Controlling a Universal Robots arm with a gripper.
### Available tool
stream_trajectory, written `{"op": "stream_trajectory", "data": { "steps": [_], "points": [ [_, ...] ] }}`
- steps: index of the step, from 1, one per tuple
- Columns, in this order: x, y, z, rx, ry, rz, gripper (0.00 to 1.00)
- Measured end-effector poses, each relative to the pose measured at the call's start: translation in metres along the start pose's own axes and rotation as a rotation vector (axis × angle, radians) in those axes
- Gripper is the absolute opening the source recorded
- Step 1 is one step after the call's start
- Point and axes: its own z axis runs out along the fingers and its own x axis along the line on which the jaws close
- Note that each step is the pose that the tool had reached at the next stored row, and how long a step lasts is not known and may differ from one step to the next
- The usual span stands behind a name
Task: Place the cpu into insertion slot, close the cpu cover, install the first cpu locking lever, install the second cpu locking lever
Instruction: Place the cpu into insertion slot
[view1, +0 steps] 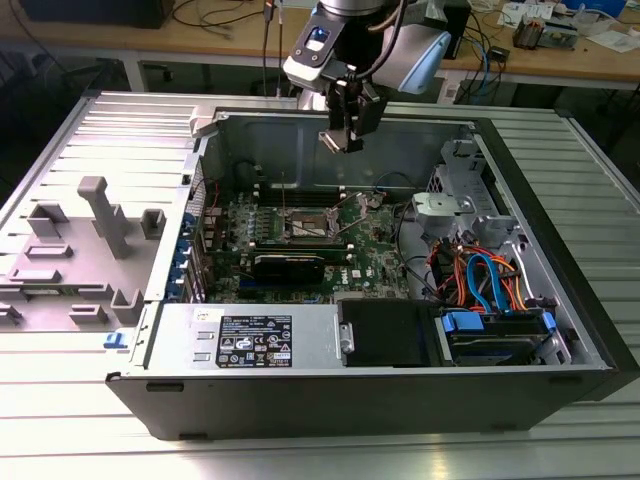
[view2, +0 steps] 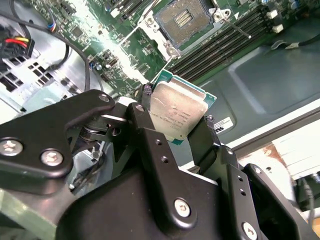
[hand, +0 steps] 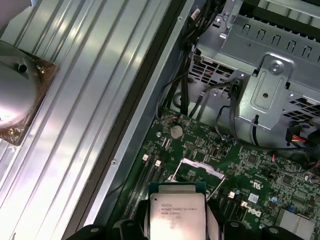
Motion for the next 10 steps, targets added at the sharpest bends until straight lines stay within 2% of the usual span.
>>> {"op": "stream_trajectory", "data": {
  "steps": [4,10],
  "points": [
    [-0.0002,-0.0002,0.0016,-0.0008,-0.0040,0.050,0.54],
    [-0.0005,-0.0019,0.0026,-0.0009,-0.0054,0.066,0.54]
  ]
}}
